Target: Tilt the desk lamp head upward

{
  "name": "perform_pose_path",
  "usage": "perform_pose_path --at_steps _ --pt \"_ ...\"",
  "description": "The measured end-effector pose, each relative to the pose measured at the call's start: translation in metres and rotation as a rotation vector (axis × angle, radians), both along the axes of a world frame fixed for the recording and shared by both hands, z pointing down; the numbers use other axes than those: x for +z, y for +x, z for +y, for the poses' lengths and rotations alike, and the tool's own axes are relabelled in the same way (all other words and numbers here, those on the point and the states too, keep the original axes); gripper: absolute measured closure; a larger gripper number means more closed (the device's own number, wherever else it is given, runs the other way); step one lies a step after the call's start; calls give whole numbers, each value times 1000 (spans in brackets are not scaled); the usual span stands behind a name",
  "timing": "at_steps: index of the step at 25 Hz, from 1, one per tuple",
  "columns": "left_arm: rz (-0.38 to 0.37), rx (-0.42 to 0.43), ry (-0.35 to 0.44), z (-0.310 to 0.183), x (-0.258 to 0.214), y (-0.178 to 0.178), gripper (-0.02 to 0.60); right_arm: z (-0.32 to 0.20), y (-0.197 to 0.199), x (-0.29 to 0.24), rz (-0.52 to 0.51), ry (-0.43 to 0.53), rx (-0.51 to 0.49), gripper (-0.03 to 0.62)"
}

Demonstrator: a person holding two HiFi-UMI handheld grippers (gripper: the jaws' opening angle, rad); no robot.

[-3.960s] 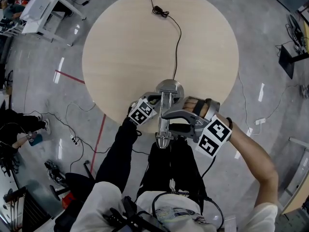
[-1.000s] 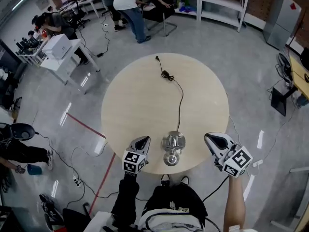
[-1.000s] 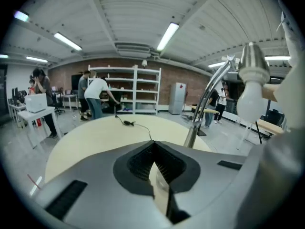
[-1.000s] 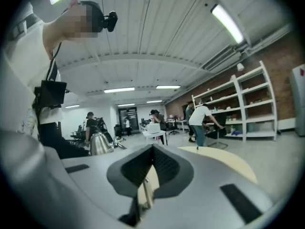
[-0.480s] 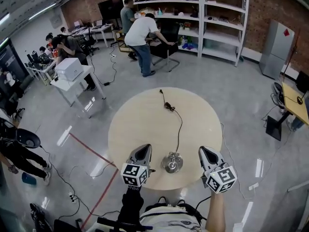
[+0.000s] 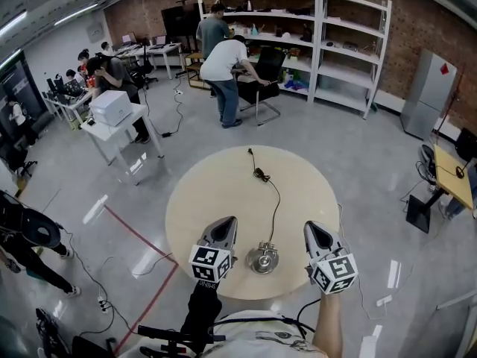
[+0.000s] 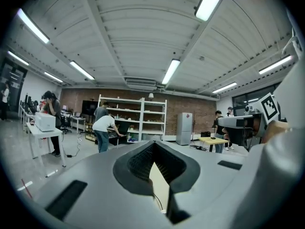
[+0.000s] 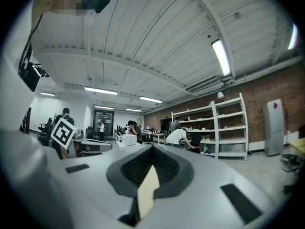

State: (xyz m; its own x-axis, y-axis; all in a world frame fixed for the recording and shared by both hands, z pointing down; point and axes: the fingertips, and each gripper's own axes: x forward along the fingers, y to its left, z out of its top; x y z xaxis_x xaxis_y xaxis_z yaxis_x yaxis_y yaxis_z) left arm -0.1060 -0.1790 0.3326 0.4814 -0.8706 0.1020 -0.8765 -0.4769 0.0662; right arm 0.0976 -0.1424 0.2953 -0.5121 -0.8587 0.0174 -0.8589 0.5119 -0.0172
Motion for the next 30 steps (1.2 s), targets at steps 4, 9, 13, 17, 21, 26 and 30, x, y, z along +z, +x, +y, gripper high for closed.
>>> perform_pose_path --at_steps 4,9,13,17,21,26,30 --pt "1 -5 19 -9 -9 2 579 -12 4 -2 -3 2 33 589" --pt "-4 -7 30 -15 -16 4 580 -18 -4 -4 -20 -14 45 589" --pt "-3 2 38 -15 -17 12 580 -19 -9 -1 -17 -22 34 589" --pt "-6 13 31 -15 -16 16 580 -20 -8 -3 -21 -23 46 589" --pt "-9 17 25 -15 -15 17 580 -20 -4 -3 -24 -27 62 590" --pt "-14 26 21 -15 -15 23 580 -20 -1 -3 -15 -28 62 591" --pt "-18 35 19 -13 -15 28 580 -18 0 -2 -17 -32 54 591"
